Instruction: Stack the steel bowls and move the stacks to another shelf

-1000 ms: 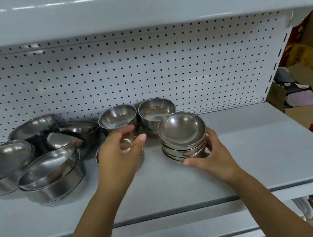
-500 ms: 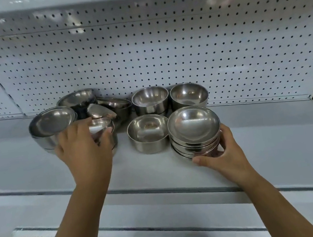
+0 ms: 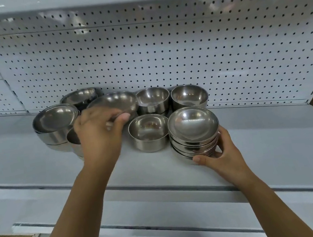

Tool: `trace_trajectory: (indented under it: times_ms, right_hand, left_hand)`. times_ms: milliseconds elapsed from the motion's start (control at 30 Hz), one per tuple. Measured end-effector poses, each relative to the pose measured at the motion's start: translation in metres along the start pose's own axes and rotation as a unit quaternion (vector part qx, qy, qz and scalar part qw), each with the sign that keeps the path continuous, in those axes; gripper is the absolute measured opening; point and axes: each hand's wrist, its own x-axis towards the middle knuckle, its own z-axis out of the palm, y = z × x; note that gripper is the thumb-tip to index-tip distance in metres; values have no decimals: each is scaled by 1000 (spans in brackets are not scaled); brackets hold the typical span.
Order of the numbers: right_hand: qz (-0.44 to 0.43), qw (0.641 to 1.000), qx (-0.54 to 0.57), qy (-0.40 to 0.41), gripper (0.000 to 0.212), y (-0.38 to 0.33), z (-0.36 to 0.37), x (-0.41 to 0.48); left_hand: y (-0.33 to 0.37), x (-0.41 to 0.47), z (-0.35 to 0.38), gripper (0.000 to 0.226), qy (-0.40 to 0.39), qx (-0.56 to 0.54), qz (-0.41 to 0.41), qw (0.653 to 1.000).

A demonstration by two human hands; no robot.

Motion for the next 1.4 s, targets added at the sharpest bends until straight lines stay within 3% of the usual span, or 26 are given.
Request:
trace_trajectory:
  times_ms: [300, 600, 867, 1100, 1267, 1400]
  right_hand:
    - [-18, 1000, 1, -6, 107, 1, -2, 0]
    - [-31, 999, -13, -12, 105, 2, -3, -1]
    - [-34, 999, -12, -13, 103, 1, -2, -2]
    - [-34, 999, -12, -14, 105, 1, -3, -2]
    - [-28, 1000, -1, -5, 82, -2, -2, -4]
    - [-22, 1000, -2, 0, 82, 1, -4, -4]
  left_hand:
    - [53, -22, 47, 7, -119, -219, 51, 967]
    - [61, -32, 74, 1, -217, -251, 65, 941]
    - [55, -36, 68, 7, -273, -273, 12, 922]
    - [45, -36, 70, 28, -283, -293, -27, 913]
    - [38, -39, 72, 35, -289, -296, -45, 909]
    - [37, -40, 74, 38, -283, -313, -49, 905]
